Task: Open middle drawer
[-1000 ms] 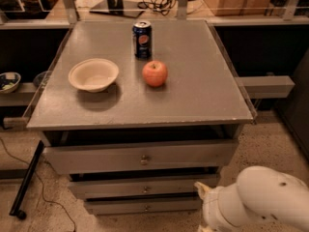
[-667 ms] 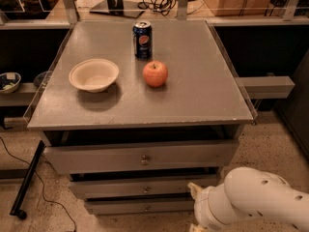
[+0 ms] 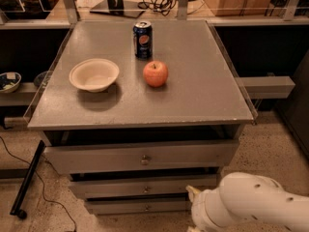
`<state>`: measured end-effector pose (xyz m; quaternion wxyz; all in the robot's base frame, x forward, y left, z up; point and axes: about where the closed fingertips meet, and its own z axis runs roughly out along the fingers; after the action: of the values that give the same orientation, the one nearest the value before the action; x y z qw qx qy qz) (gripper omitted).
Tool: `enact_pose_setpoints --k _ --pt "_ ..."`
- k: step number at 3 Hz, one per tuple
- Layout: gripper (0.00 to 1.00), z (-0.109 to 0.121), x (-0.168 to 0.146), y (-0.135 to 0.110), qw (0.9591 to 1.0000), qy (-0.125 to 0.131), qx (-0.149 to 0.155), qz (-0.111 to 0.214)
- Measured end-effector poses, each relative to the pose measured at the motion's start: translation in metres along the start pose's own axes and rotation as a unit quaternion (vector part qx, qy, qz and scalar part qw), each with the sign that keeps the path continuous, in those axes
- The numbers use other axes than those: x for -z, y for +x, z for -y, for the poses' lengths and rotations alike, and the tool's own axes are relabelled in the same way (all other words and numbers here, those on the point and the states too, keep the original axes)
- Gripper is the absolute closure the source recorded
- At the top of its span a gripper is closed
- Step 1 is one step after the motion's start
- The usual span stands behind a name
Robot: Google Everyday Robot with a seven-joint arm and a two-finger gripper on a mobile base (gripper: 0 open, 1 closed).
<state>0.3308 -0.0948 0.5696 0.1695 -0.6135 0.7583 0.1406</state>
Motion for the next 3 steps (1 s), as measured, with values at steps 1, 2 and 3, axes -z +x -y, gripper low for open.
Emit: enact_pose_setpoints --k 1,2,3 --pt "0.0 0.006 -0.022 0.002 1.0 -0.001 -0.008 0.001" --pt "0.0 0.026 -0.064 0.0 0.9996 -0.012 -0.022 0.008" --pt "0.0 0.026 -0.064 0.0 0.9996 -0.012 -0.022 0.008"
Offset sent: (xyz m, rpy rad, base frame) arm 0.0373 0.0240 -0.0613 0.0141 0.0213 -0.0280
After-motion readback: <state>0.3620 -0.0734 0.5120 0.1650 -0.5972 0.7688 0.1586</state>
